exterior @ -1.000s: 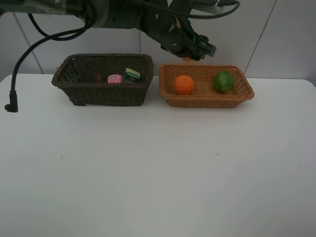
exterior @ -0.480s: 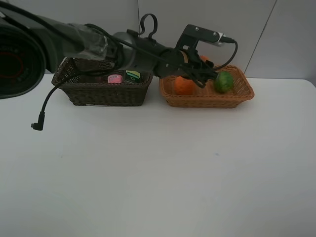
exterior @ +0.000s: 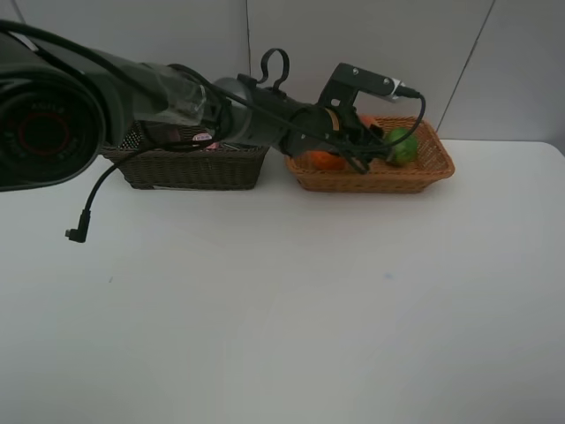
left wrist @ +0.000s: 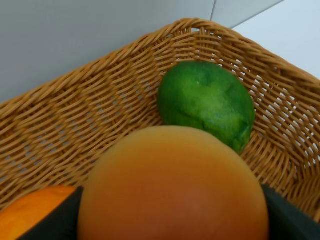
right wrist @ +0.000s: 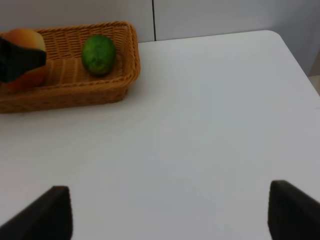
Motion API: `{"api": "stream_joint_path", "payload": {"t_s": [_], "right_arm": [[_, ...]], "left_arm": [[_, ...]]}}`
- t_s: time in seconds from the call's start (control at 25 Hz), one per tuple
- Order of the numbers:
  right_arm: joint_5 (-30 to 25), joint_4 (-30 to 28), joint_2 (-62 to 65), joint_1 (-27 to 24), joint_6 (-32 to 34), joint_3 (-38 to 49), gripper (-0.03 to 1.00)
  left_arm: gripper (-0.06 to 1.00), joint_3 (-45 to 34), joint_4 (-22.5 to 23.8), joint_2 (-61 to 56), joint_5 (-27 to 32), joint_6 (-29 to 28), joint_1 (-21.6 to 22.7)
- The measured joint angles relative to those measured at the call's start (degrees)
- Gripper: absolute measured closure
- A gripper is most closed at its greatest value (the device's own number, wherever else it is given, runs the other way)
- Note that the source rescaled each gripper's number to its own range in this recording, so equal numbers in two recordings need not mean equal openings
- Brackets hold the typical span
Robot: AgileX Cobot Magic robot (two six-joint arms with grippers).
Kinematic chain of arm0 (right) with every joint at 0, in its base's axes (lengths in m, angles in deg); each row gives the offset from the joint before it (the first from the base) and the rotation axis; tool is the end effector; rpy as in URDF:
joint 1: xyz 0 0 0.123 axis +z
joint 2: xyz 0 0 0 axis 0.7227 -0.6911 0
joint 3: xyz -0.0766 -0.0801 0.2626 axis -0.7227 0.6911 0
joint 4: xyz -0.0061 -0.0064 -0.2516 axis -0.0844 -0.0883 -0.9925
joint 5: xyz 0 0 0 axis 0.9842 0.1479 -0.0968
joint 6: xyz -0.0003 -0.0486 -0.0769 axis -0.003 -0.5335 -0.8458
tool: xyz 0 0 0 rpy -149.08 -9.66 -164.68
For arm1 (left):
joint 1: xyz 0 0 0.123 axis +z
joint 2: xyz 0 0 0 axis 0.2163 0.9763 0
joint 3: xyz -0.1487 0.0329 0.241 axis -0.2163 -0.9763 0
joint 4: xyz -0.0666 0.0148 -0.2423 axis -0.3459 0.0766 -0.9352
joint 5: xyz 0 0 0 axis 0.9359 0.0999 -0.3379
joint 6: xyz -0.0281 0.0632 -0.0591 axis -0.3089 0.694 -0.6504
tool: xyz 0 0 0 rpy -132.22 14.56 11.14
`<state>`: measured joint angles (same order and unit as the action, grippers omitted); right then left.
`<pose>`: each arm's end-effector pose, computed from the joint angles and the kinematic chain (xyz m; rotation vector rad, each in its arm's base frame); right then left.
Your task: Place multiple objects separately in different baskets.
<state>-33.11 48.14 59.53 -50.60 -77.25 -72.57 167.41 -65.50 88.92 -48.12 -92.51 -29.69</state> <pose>-0.0084 -0.0054 0.2836 0.1663 2.0087 -0.0839 0.4027 -0.3671 0.1275 0.6972 1.9042 -0.5183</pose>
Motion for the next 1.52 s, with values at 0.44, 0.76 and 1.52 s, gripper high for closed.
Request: {"api": "stream_joint_path", "payload": {"t_s": [0.44,0.76,1.52], "right_arm": [[0.0,0.0,0.0,0.0,0.0,0.0,0.31],[0.0,0.0,0.0,0.0,0.0,0.0,0.31],[0.0,0.0,0.0,0.0,0.0,0.0,0.31]], "left_arm": [[0.02,0.0,-0.7,-0.1,1.0,0.0,0.0],[0.02,0.0,-0.9,-2.4,6.3,0.0,0.0],[0.02,-21.6,-5.5,-37.3,40.4,0.0,17.0]]}}
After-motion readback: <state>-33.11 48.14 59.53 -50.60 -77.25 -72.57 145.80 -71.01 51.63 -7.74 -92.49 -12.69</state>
